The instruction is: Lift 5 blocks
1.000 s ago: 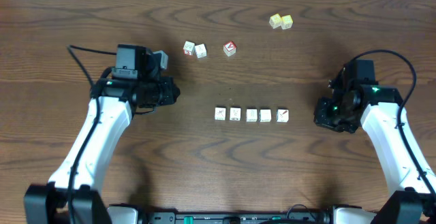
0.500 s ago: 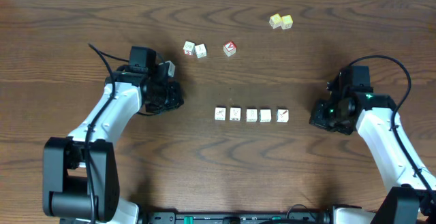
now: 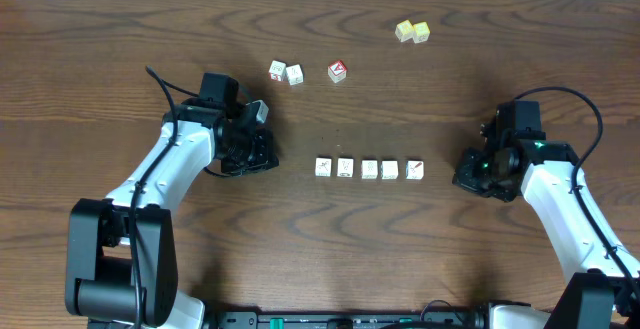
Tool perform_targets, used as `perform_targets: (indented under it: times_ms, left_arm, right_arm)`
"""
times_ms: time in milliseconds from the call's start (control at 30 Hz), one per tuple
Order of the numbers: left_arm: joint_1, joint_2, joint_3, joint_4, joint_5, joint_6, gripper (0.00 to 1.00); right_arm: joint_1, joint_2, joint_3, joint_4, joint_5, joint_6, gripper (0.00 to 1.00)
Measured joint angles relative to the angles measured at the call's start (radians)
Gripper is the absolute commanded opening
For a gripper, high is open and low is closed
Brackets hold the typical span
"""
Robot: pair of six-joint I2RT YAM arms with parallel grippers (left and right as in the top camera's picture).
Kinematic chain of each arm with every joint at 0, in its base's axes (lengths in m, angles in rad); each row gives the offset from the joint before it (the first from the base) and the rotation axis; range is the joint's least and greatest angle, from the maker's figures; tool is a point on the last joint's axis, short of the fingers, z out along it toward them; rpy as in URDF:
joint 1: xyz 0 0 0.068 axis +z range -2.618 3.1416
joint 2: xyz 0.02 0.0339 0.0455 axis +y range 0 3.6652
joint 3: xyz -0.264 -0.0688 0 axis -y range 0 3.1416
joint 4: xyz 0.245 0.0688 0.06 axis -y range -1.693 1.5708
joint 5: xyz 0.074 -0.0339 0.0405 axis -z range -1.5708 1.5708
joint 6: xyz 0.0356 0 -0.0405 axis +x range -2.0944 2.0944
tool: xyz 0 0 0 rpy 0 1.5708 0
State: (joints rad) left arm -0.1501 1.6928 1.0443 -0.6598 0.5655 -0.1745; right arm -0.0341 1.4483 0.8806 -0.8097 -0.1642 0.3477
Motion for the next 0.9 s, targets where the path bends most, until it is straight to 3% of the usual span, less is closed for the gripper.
perform_targets:
  times_ms: [900]
  left_arm:
    - [0.000,-0.011,0.000,-0.034,-0.053,0.000,0.07]
  right_arm:
    - [0.000,0.001,0.000,0.164,0.011,-0.022,0.01]
